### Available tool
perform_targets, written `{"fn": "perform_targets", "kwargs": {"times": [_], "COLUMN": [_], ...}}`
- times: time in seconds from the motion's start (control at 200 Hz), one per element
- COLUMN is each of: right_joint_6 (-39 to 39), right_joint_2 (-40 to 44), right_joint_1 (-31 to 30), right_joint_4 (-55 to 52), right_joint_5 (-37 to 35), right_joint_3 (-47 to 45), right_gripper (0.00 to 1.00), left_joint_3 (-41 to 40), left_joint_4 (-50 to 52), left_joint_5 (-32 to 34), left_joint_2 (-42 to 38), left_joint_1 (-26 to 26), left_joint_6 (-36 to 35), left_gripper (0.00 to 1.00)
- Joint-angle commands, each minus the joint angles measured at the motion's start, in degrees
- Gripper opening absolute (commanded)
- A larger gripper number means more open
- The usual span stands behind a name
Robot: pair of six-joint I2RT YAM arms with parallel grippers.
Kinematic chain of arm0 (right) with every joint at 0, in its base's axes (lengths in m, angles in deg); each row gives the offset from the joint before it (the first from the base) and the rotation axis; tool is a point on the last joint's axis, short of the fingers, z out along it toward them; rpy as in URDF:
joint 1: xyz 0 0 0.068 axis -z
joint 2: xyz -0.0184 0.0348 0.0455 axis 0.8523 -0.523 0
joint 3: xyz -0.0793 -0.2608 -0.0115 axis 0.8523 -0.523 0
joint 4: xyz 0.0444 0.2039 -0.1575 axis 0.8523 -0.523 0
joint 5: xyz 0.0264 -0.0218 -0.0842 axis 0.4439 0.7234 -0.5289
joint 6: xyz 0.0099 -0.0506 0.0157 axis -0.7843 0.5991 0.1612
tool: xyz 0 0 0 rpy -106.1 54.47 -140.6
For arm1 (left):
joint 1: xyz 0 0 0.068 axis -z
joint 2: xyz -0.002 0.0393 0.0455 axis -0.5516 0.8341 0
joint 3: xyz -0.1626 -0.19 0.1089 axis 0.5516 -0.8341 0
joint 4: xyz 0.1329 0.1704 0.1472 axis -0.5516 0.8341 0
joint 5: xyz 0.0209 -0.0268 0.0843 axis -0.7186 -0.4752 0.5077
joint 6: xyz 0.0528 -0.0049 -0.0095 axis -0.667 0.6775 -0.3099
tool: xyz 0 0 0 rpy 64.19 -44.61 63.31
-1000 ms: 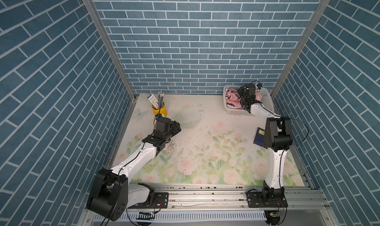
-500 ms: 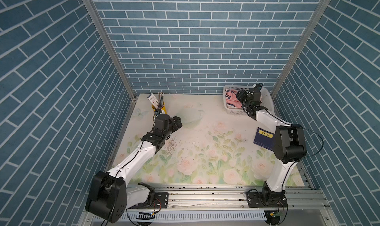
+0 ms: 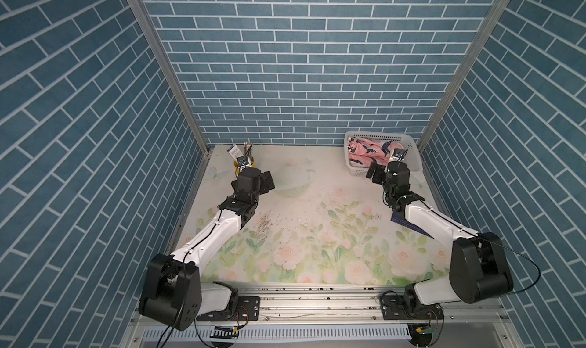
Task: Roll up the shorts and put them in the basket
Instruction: Reset both arms
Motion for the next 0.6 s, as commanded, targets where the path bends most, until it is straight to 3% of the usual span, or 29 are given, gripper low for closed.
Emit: {"fn": "perform_targets", "kwargs": {"times": [0.0,0.185,0.355,0.41,0.505,0.595], "right_joint_6": [12.2,14.9,20.9,21.4,16.3,20.4], "right_joint_2": [3.7,2.0,-1.4,-2.1,-1.1,-0.8], "right_joint_1": [-0.1,1.9,2.7,2.8,3.4,3.4], "right_joint_4": [13.1,28.2,44.9,41.8,23.3,30.8], "right_joint_5": [-10.6,-12.7,-4.8,-6.8,-9.7,-6.4], "right_joint_3": [-10.6,-20.8,-25.0,-23.2,-17.3,-22.8], "right_gripper": [1.00,1.00,1.00,1.00,0.99,1.00], "left_joint_3": [-3.4,-12.8,-21.0,-22.8,-24.7,-28.7], "left_joint_4": [-5.7,-20.9,-37.0,-41.1,-45.1,-55.3], "left_joint_5": [5.9,11.0,8.8,7.9,5.2,3.0], "left_joint_2": [1.0,5.5,7.7,8.6,9.1,8.9], "left_joint_1": [-5.2,-8.2,-10.2,-10.6,-10.6,-10.9], "left_joint_6": [-8.3,-13.4,-14.9,-15.0,-16.4,-18.1], "left_gripper": [1.00,1.00,1.00,1.00,0.99,1.00]}}
